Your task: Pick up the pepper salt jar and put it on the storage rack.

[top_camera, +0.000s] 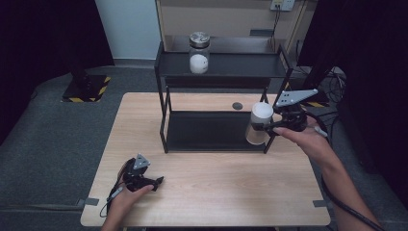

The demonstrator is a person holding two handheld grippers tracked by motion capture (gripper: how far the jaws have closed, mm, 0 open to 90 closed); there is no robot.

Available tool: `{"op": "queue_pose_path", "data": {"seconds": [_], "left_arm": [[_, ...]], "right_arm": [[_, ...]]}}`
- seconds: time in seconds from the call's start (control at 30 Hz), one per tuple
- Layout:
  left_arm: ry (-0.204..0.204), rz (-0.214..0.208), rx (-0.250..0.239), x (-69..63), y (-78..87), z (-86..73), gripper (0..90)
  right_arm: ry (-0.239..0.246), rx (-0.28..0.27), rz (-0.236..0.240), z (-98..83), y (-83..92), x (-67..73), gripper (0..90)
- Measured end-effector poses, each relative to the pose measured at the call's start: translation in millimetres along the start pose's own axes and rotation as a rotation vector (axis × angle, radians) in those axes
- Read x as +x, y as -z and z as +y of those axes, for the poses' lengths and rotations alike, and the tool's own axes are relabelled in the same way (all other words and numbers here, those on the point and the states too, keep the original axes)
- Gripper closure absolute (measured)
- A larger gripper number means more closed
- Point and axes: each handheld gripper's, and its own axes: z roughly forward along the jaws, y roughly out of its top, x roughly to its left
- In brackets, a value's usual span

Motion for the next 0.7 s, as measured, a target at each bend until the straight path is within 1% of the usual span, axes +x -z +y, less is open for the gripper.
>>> {"op": "queue_pose_path", "data": {"seconds": [0.27,0.57,0.7], "left_arm": [[0.0,0.0,0.0,0.0,0.0,0.0,0.5],[0.0,0.0,0.0,0.0,0.0,0.0,0.6],[0.0,0.0,0.0,0.0,0.0,0.0,0.5]], "right_arm": [[0.002,-0.017,0.005,13.2,7.3,-2.1,35.4],[0.006,-0.014,-0.004,31.4,15.7,-3.4,35.4],[-0.003,-0.012,-0.006,38.5,19.2,-4.5,35.5]]}}
